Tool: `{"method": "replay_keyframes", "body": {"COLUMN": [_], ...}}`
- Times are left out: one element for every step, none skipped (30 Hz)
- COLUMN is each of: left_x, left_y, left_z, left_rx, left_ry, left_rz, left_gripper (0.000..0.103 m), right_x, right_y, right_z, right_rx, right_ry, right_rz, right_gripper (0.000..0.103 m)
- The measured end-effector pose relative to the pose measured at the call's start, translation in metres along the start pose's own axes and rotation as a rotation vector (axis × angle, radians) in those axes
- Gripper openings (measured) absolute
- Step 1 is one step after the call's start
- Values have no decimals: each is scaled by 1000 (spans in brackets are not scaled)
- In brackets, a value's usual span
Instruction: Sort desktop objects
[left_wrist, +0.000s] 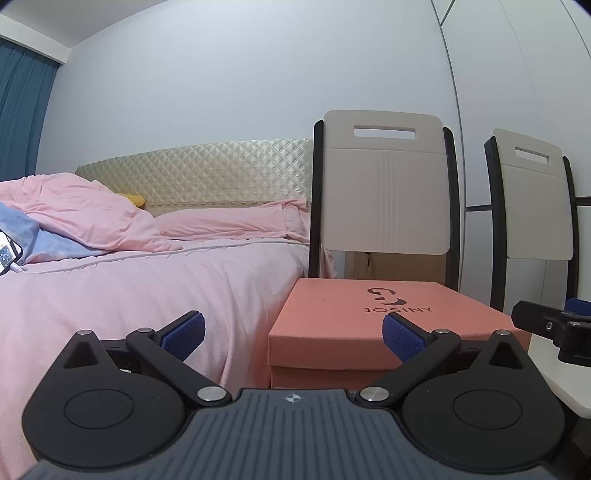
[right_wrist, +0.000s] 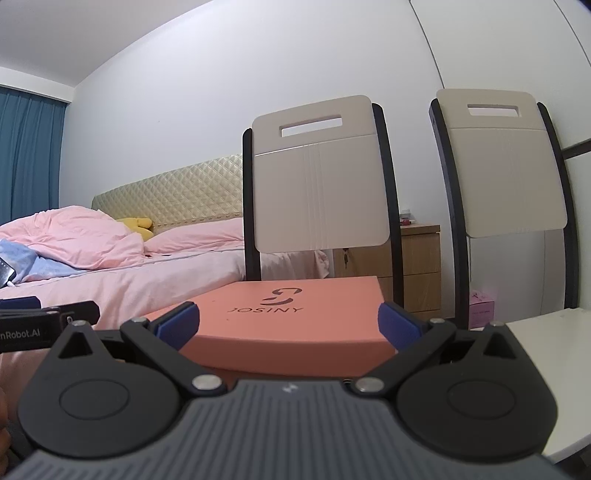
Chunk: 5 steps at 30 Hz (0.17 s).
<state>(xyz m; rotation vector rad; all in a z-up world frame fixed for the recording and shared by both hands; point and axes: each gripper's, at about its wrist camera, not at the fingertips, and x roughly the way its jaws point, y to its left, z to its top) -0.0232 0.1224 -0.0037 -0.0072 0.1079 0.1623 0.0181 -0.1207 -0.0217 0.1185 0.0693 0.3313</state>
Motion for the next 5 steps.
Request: {"method": "replay_keyframes", "body": {"left_x": [0, 0, 0, 0, 1], "left_y": [0, 0, 0, 0, 1], "left_z": [0, 0, 0, -1, -1], "left_rx": [0, 0, 0, -2, -6], "left_ry": [0, 1, 1, 2, 4], "left_rz": [1, 2, 4, 4, 2], "left_gripper": [103, 103, 103, 103, 103], "right_x": [-1, -2, -2, -3, -3], "right_y": [0, 0, -1, -1, -1], "right_z": [0, 0, -1, 0, 0], "right_rx": [1, 3, 3, 2, 1], "right_ry": [0, -1, -2, -4, -5], "right_rz": [-1, -1, -3, -4, -5], "right_gripper": [103, 103, 103, 103, 103]}}
